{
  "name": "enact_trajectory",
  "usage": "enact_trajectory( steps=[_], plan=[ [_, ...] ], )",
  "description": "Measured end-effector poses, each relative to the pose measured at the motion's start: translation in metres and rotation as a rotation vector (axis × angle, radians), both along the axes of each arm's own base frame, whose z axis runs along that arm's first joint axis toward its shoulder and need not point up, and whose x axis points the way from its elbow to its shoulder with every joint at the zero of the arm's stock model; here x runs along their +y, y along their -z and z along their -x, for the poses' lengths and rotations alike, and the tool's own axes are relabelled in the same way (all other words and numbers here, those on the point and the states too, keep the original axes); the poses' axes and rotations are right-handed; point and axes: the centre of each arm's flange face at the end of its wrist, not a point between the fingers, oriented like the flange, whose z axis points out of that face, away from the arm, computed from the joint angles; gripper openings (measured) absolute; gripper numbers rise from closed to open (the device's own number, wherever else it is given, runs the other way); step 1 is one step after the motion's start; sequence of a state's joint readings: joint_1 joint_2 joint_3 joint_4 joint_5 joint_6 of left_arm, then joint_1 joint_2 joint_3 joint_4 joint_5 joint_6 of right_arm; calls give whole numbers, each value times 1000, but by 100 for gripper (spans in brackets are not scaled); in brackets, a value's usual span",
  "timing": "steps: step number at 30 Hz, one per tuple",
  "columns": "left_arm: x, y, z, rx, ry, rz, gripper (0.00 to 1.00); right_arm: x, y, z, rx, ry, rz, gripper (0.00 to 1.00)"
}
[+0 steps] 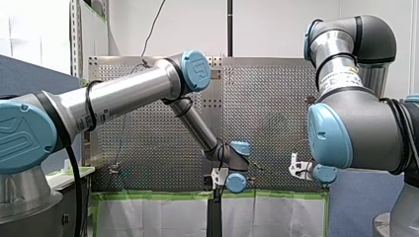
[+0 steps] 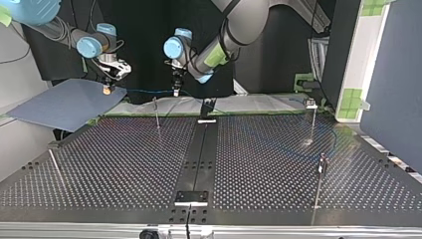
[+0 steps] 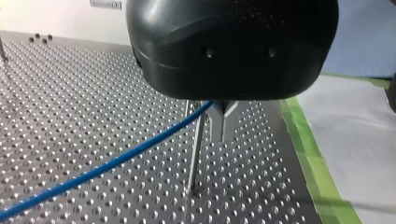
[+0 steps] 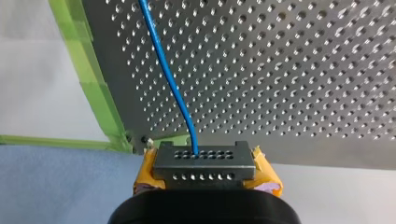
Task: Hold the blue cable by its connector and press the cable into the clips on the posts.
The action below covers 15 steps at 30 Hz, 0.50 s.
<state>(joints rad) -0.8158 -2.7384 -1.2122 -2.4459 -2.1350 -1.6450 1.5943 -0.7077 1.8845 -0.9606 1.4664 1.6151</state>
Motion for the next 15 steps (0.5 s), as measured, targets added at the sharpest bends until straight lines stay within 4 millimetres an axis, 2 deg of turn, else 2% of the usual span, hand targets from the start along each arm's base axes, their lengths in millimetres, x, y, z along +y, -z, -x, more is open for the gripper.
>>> enact_trajectory(
  steps=[6, 15],
  plan=[
    [-8, -1, 6, 4, 33, 0, 0, -8, -2, 7, -2, 19, -11, 0],
    [-8, -1, 6, 5, 31, -2, 0, -17, -5, 13, -32, 26, -2, 0]
  ],
)
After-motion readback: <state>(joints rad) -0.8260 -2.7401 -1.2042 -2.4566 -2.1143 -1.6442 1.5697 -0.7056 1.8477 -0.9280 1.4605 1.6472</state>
